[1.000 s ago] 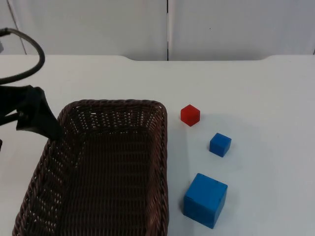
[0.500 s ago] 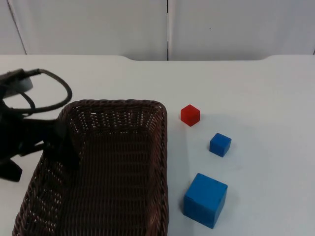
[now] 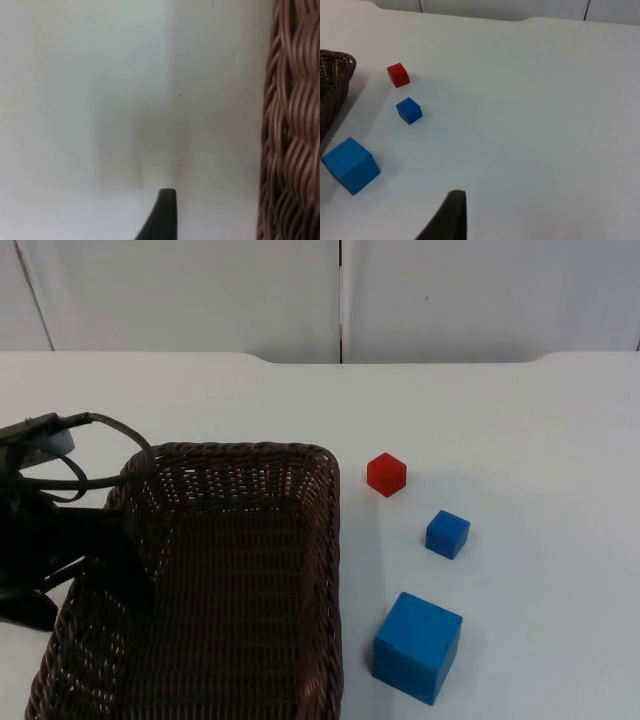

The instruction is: Pick up the basket with the left hand and place the largest block into the basket with the right hand.

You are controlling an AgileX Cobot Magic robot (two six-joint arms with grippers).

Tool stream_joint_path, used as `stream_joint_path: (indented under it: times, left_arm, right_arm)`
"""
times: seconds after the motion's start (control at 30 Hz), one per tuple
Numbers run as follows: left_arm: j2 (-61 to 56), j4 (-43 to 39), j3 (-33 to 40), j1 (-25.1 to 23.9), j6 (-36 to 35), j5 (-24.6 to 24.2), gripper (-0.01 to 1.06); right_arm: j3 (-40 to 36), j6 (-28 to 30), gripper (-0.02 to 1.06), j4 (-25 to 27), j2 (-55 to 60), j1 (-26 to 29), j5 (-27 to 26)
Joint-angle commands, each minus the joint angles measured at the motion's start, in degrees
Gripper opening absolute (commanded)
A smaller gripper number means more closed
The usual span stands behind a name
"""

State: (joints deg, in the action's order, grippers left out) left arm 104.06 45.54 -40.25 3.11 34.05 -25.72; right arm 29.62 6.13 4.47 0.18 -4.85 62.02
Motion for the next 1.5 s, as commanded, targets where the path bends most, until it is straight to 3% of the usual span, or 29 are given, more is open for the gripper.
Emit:
stream_joint_path:
  times: [0.0,0.57,0.63,0.77,0.8,0.93,0.97,1.0,1.2,1.47]
  left_arm:
    - [0.1,0.9,-0.2,0.3,0.1,0.5,0.79]
    - [2.9,1.4,-0.2,0.3,0.6,2.1,0.76]
    - [2.9,1.4,-0.2,0.3,0.6,2.1,0.71]
    - [2.9,1.4,-0.2,0.3,1.2,2.1,0.44]
    - [2.9,1.4,-0.2,0.3,1.2,2.1,0.44]
    - [2.9,2.9,-0.2,0.3,1.2,2.1,0.10]
    - [2.9,2.9,-0.2,0.3,1.2,2.1,0.10]
    - [2.9,3.8,-0.2,0.3,1.2,2.2,0.03]
    - [0.8,6.1,-0.2,0.3,1.2,1.0,0.00]
    - [-8.7,5.6,-0.2,0.3,1.2,-5.9,0.00]
  right_arm:
    - [-0.1,0.4,1.05,-0.3,-0.2,0.3,0.0]
    - [-0.1,0.4,1.05,-0.7,-0.2,0.3,0.0]
    - [-0.1,0.4,1.05,-0.8,-0.2,0.3,0.0]
    - [-0.1,0.4,1.05,-1.0,-0.2,0.3,0.0]
    - [-0.1,0.4,1.05,-1.0,-0.2,0.3,0.0]
    - [-0.1,0.4,1.05,-1.1,-0.2,0.3,0.0]
    - [-0.1,0.4,1.05,-1.1,-0.2,0.3,0.0]
    - [-0.1,0.4,1.05,-1.1,-0.2,0.3,0.0]
    - [-0.1,0.4,1.05,-1.1,-0.2,0.3,0.0]
    - [-0.1,0.4,1.05,-1.1,-0.2,0.3,0.0]
